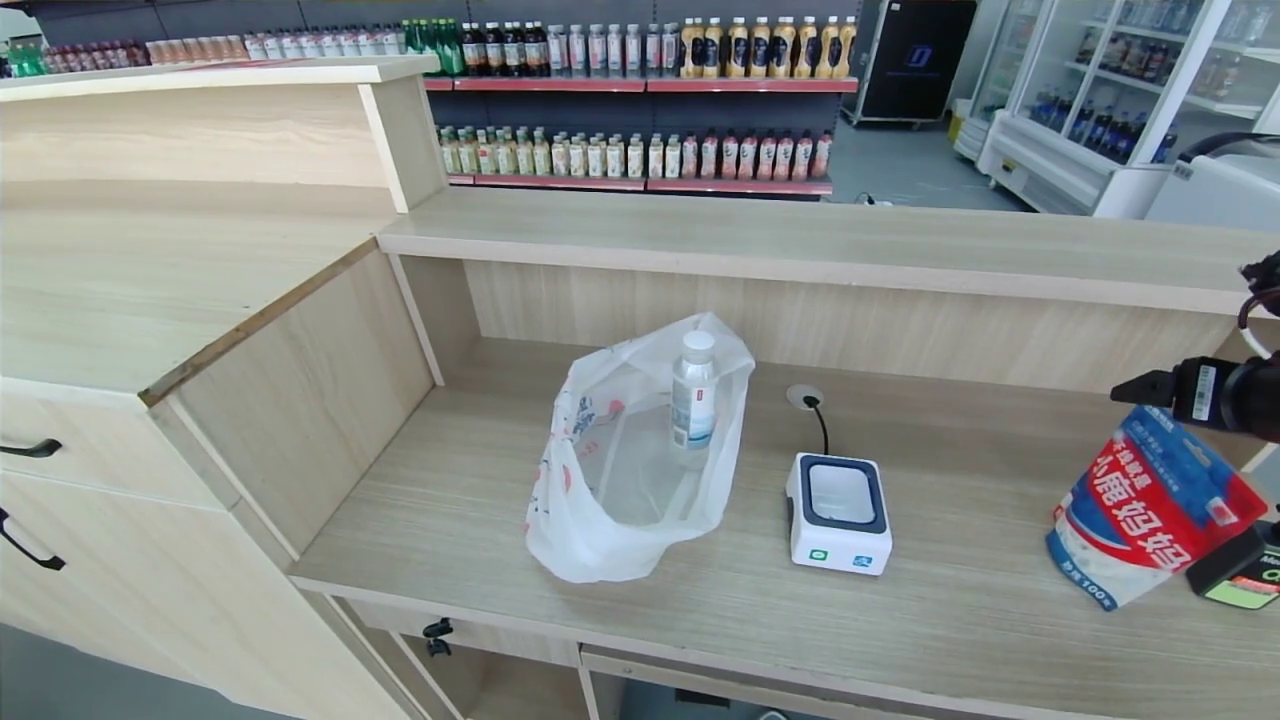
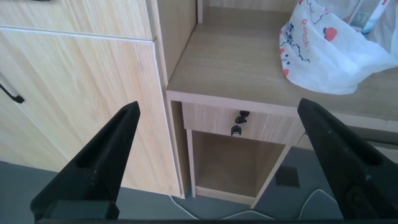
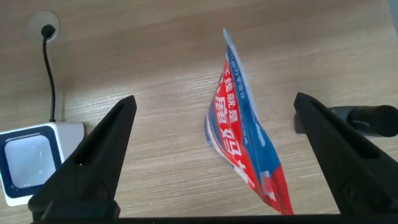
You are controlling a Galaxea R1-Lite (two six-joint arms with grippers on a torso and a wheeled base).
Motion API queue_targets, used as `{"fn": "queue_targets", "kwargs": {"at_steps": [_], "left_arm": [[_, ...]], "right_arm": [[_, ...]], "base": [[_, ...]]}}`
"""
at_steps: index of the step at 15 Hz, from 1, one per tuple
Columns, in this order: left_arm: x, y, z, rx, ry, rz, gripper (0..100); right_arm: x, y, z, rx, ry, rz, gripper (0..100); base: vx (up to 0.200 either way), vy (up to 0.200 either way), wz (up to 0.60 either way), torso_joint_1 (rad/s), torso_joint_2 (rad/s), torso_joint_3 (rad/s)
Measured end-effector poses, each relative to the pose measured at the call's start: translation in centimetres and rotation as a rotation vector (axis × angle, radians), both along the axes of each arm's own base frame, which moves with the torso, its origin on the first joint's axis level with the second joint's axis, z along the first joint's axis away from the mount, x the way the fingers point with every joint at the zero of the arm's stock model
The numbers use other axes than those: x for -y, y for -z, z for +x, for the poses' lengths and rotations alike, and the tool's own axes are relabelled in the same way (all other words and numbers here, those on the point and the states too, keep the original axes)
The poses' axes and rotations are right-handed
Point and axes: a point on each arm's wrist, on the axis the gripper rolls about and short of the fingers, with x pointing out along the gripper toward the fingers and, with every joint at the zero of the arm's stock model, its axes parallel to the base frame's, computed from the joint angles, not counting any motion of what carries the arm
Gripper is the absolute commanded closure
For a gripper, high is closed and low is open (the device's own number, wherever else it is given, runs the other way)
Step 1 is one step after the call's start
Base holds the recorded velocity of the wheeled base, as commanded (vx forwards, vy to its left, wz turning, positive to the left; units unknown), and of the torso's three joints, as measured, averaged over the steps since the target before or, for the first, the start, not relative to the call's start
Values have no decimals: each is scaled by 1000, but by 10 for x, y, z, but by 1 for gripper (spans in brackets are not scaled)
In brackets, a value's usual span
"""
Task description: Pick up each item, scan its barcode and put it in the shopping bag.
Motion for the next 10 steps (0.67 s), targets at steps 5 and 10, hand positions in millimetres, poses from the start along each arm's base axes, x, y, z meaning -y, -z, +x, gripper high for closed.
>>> {"fn": "queue_targets", "kwargs": {"at_steps": [5,10], "left_arm": [[0,0,0,0,0,0,0],[0,0,0,0,0,0,0]], "right_arm": [[1,24,14,-64,-86,69,0],[-7,45,30,-61,-135,64,0]], "base": [[0,0,0,0,0,0],[0,0,0,0,0,0]]}}
